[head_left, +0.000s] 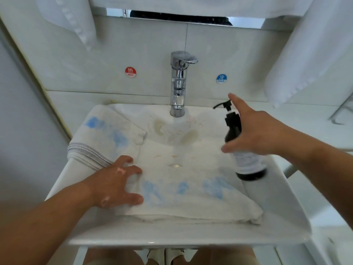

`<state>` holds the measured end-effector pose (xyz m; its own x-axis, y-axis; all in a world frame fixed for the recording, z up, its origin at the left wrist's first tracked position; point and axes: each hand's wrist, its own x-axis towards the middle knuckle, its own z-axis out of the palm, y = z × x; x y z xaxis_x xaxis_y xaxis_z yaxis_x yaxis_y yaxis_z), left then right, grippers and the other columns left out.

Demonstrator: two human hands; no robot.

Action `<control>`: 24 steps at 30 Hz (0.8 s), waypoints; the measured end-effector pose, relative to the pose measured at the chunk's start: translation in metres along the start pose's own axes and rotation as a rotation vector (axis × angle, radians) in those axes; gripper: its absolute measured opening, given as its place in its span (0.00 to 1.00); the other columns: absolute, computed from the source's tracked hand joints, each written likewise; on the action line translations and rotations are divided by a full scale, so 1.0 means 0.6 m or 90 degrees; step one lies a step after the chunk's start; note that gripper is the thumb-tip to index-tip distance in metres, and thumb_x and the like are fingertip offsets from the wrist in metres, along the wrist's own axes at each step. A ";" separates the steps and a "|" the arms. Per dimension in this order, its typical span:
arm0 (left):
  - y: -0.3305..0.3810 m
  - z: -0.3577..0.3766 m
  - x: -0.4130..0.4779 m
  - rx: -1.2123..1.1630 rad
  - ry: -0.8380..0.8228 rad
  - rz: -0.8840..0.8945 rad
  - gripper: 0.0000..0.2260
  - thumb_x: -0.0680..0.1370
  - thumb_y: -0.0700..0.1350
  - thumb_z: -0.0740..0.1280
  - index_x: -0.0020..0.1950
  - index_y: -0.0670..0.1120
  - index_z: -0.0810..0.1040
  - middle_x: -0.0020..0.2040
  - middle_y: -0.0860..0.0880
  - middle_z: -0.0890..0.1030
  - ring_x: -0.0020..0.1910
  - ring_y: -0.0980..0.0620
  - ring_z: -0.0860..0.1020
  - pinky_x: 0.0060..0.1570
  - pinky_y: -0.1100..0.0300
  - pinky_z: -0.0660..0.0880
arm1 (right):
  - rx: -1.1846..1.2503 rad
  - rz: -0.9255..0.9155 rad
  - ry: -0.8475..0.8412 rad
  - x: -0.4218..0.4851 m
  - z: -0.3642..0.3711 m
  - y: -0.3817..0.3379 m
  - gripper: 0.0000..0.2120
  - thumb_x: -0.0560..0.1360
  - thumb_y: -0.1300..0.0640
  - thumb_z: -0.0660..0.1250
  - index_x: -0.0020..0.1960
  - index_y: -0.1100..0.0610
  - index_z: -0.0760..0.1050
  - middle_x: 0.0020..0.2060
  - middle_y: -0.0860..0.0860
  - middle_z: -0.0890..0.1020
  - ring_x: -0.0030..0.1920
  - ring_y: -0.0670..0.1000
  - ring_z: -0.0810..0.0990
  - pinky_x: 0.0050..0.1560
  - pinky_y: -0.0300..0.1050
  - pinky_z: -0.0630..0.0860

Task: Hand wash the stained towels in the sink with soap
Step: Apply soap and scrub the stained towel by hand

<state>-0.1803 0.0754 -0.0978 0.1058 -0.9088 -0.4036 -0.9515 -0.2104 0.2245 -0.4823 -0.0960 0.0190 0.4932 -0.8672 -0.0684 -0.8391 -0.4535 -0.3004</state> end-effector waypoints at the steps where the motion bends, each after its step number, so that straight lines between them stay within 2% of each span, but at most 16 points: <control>1: -0.001 0.000 0.000 -0.006 0.020 -0.007 0.42 0.69 0.70 0.71 0.78 0.58 0.60 0.76 0.54 0.52 0.62 0.50 0.75 0.68 0.59 0.68 | 0.072 0.005 0.029 0.022 0.017 0.002 0.64 0.63 0.49 0.82 0.81 0.40 0.39 0.48 0.46 0.78 0.44 0.51 0.78 0.44 0.42 0.73; 3: -0.005 0.002 0.002 0.000 0.082 -0.026 0.40 0.72 0.68 0.70 0.78 0.54 0.59 0.73 0.53 0.54 0.54 0.51 0.76 0.64 0.58 0.72 | 0.183 0.000 0.071 0.061 0.065 0.008 0.65 0.62 0.51 0.84 0.82 0.41 0.41 0.55 0.48 0.77 0.50 0.53 0.77 0.52 0.43 0.72; 6: -0.012 0.008 0.006 0.046 0.132 -0.021 0.30 0.80 0.58 0.64 0.78 0.48 0.60 0.72 0.51 0.59 0.61 0.48 0.77 0.65 0.57 0.71 | 0.329 0.016 0.162 0.102 0.133 0.031 0.62 0.60 0.54 0.85 0.81 0.41 0.49 0.55 0.50 0.81 0.55 0.53 0.80 0.58 0.43 0.73; 9: -0.019 0.015 0.015 0.062 0.115 -0.002 0.23 0.82 0.54 0.61 0.75 0.47 0.64 0.66 0.51 0.66 0.61 0.48 0.77 0.63 0.54 0.71 | 0.390 0.017 0.220 0.113 0.154 0.044 0.49 0.61 0.54 0.85 0.74 0.42 0.62 0.52 0.46 0.82 0.53 0.50 0.82 0.57 0.43 0.75; 12: -0.019 0.011 0.024 0.064 0.119 -0.011 0.20 0.80 0.55 0.65 0.69 0.48 0.71 0.59 0.50 0.71 0.57 0.47 0.78 0.60 0.54 0.73 | 0.359 -0.002 0.181 0.101 0.153 0.053 0.41 0.62 0.55 0.84 0.67 0.41 0.66 0.52 0.43 0.82 0.53 0.48 0.81 0.56 0.45 0.74; 14: -0.015 0.007 0.027 0.058 0.139 -0.014 0.12 0.78 0.54 0.67 0.59 0.50 0.77 0.51 0.51 0.72 0.56 0.47 0.77 0.55 0.57 0.73 | 0.330 0.011 0.134 0.089 0.150 0.065 0.44 0.63 0.55 0.84 0.71 0.43 0.64 0.56 0.44 0.81 0.57 0.51 0.80 0.56 0.45 0.72; 16: -0.011 0.003 0.023 0.041 0.167 0.002 0.06 0.78 0.53 0.68 0.52 0.52 0.77 0.49 0.52 0.73 0.53 0.47 0.77 0.52 0.56 0.73 | 0.314 0.030 0.103 0.065 0.140 0.071 0.53 0.62 0.56 0.84 0.78 0.43 0.57 0.64 0.46 0.78 0.65 0.50 0.77 0.64 0.49 0.73; 18: -0.007 0.001 0.017 0.006 0.202 0.042 0.04 0.79 0.51 0.67 0.49 0.53 0.74 0.48 0.49 0.78 0.50 0.45 0.78 0.50 0.55 0.73 | 0.272 0.028 0.173 0.029 0.128 0.064 0.56 0.62 0.58 0.84 0.80 0.46 0.54 0.68 0.48 0.74 0.67 0.48 0.74 0.67 0.52 0.74; 19: -0.005 0.001 0.014 -0.026 0.216 0.065 0.04 0.79 0.50 0.66 0.49 0.53 0.72 0.47 0.48 0.80 0.48 0.44 0.79 0.48 0.54 0.73 | 0.247 -0.014 0.250 0.007 0.124 0.054 0.52 0.64 0.59 0.82 0.79 0.48 0.57 0.66 0.49 0.74 0.64 0.47 0.74 0.65 0.50 0.75; 21: 0.002 -0.004 0.006 -0.107 0.227 0.107 0.04 0.80 0.48 0.67 0.52 0.52 0.73 0.44 0.48 0.82 0.45 0.45 0.79 0.47 0.53 0.73 | 0.226 -0.167 0.403 -0.039 0.118 0.016 0.37 0.67 0.63 0.78 0.73 0.52 0.68 0.58 0.49 0.77 0.56 0.44 0.77 0.57 0.42 0.76; 22: 0.008 -0.009 0.001 -0.153 0.223 0.127 0.05 0.80 0.48 0.68 0.53 0.52 0.74 0.44 0.50 0.82 0.44 0.47 0.79 0.48 0.54 0.74 | 0.232 -0.245 0.407 -0.057 0.119 -0.006 0.29 0.69 0.62 0.76 0.68 0.51 0.73 0.54 0.47 0.79 0.52 0.43 0.78 0.54 0.39 0.77; 23: 0.014 -0.017 -0.004 -0.195 0.214 0.148 0.05 0.80 0.47 0.69 0.54 0.53 0.75 0.45 0.52 0.82 0.44 0.49 0.79 0.48 0.55 0.75 | 0.229 -0.307 0.349 -0.070 0.120 -0.030 0.23 0.71 0.59 0.73 0.65 0.49 0.75 0.52 0.44 0.80 0.51 0.42 0.79 0.52 0.39 0.77; 24: 0.021 -0.026 -0.007 -0.227 0.204 0.170 0.05 0.80 0.47 0.69 0.53 0.55 0.76 0.45 0.54 0.81 0.44 0.52 0.79 0.47 0.57 0.76 | 0.208 -0.340 0.248 -0.071 0.126 -0.052 0.21 0.73 0.54 0.72 0.65 0.46 0.74 0.54 0.42 0.81 0.53 0.41 0.79 0.55 0.39 0.77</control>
<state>-0.1884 0.0711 -0.0790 0.0101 -0.9999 -0.0137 -0.8063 -0.0163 0.5913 -0.4598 -0.0291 -0.0409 0.6476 -0.5832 0.4904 -0.3667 -0.8027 -0.4702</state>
